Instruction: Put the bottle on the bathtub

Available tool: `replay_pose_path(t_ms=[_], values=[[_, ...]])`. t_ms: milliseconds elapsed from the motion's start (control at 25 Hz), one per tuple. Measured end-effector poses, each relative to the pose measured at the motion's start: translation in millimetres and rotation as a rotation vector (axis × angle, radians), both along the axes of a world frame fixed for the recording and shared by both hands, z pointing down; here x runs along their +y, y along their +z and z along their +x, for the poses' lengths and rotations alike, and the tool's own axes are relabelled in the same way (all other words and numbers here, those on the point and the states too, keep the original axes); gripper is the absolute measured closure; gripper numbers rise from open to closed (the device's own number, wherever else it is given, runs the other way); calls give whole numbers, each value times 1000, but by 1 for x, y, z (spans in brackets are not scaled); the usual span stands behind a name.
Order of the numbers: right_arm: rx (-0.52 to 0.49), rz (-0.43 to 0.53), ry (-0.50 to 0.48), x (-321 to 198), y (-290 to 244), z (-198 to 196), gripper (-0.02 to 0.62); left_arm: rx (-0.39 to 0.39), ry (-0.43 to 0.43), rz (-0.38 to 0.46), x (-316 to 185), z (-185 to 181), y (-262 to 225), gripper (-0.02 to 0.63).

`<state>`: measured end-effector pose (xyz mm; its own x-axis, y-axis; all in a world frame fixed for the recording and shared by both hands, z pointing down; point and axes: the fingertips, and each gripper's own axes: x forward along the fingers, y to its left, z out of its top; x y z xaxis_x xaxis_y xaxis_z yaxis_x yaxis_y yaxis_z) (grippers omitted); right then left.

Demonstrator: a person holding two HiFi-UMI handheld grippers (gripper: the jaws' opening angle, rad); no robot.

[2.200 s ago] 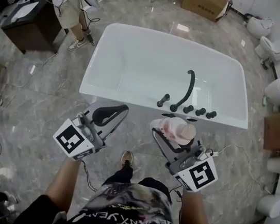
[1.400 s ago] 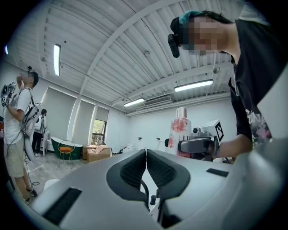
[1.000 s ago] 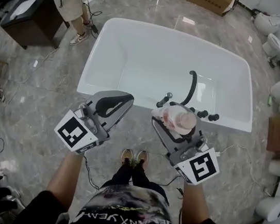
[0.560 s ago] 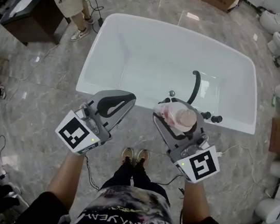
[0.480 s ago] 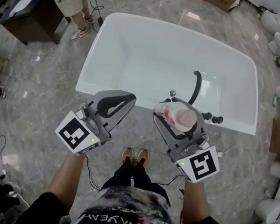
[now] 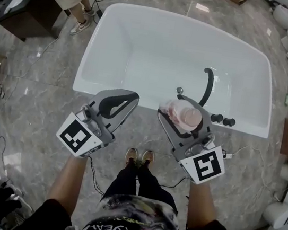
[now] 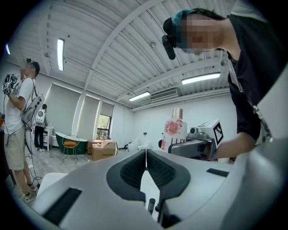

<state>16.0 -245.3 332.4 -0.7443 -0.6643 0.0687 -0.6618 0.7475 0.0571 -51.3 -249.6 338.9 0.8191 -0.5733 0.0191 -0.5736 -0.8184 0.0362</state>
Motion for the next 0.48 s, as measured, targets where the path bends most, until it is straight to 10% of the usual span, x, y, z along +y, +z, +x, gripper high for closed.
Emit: replay_pose_path(t_ms=[480], values=[[15,-14,34,-30,79,-1,367,10,-25,-26,-18,4,74,582]])
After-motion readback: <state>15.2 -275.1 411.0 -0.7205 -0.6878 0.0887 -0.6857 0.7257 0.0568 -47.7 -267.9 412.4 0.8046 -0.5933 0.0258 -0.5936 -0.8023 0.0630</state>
